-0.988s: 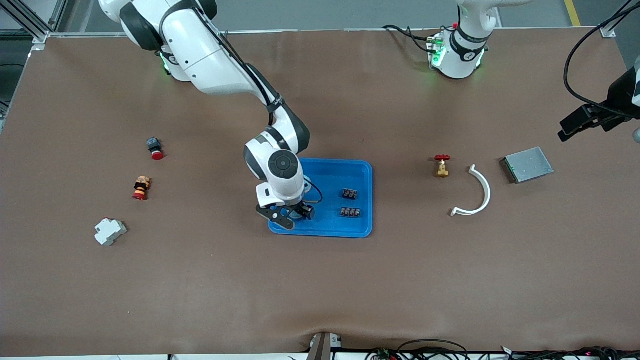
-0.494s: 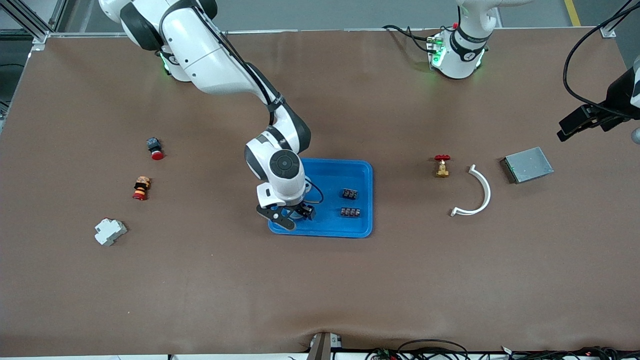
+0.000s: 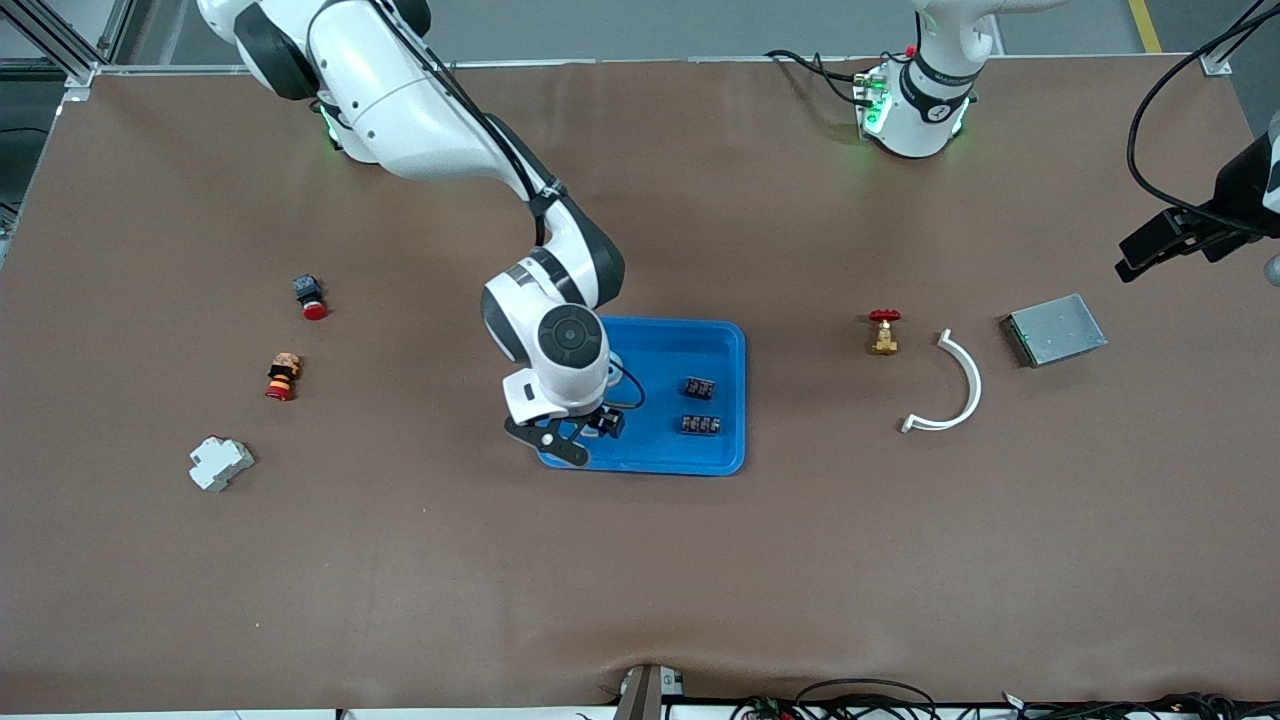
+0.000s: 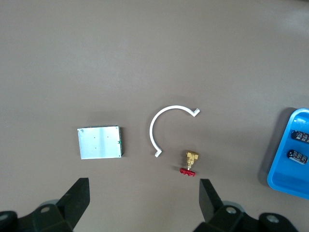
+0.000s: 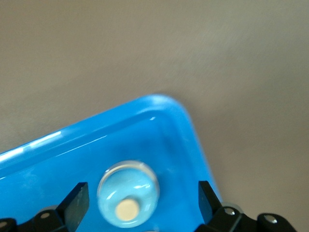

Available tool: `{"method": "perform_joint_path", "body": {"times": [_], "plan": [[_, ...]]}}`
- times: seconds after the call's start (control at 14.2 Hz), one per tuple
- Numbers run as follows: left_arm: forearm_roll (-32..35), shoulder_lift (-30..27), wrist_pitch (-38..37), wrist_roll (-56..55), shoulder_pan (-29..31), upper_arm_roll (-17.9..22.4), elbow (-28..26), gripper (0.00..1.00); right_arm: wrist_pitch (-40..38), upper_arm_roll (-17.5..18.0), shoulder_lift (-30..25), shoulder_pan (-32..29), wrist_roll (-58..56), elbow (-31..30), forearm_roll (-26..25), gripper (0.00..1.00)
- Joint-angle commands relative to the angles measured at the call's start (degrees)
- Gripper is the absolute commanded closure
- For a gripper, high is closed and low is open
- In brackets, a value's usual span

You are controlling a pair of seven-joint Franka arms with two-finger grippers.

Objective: Place electrolytic capacitor and blue bell in tray
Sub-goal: 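Lower the bell into the tray and open the right gripper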

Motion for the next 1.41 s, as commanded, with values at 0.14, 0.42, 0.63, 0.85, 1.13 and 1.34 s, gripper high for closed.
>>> {"method": "perform_joint_path", "body": {"times": [0.14,0.42,0.63,0.85,1.13,1.34], "plan": [[-0.5,-1.9,-1.7,1.6,0.7,0.0,0.7,0.00,-7.3,0.7,-6.2,-5.6,-12.6,0.0,0.6,0.00],[-0.5,-1.7,-2.9,3.3,0.8,1.1,1.7,0.00,-11.7,0.5,-11.4,-10.2,-16.8,-1.5,1.1,0.00],[-0.4,-0.7,-2.9,7.0,0.8,1.3,2.3,0.00,-11.8,0.5,-14.8,-13.4,-24.6,-4.6,1.1,0.00],[-0.5,0.0,-2.9,7.0,0.7,1.4,2.8,0.00,-13.8,0.5,-18.2,-15.7,-29.7,-6.3,1.1,0.00],[-0.5,-0.3,-2.9,7.0,0.7,1.2,2.9,0.00,-13.9,0.4,-23.4,-18.7,-36.2,-11.1,1.1,0.00],[-0.5,-0.5,-2.9,7.0,0.7,1.4,3.2,0.00,-13.8,0.4,-26.6,-20.7,-39.9,-13.7,1.1,0.00]]}}
